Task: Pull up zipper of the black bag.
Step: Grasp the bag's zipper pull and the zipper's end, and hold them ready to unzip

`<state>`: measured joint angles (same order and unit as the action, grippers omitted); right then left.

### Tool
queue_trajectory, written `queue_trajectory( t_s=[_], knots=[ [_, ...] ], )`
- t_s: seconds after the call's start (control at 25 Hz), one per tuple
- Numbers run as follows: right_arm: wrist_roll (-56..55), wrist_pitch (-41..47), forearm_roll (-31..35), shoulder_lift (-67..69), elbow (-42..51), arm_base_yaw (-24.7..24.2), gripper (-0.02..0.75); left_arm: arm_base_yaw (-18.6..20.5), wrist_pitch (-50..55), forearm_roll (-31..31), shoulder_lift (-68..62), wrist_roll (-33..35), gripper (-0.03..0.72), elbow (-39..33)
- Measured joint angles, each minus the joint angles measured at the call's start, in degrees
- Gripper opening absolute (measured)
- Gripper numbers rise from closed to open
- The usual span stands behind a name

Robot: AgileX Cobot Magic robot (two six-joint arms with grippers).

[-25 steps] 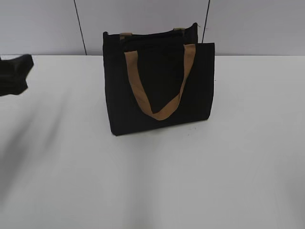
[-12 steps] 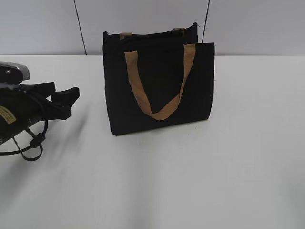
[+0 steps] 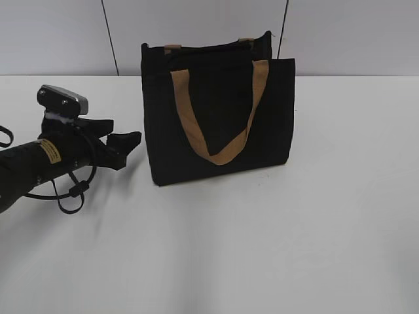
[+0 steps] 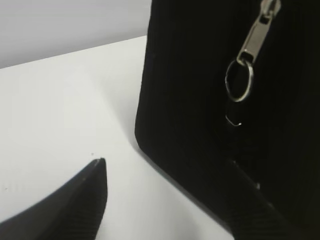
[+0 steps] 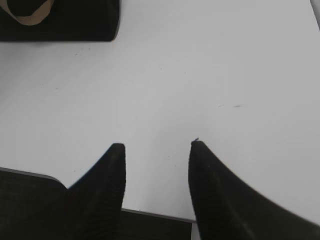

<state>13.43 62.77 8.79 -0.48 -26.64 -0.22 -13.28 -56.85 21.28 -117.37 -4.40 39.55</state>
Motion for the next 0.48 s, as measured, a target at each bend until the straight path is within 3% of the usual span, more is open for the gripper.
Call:
queue_trajectory(
  t_s=[0.32,0.48],
  knots=[
    [0.0,0.0,0.0,0.0,0.0,0.0,0.324,0.0,-0.2,7.6,-4.2,-5.6,0.542,6.9],
    [0.0,0.0,0.0,0.0,0.0,0.0,0.324,-0.6,0.0,8.6,-5.4,-7.6,0.53,8.7]
  ],
)
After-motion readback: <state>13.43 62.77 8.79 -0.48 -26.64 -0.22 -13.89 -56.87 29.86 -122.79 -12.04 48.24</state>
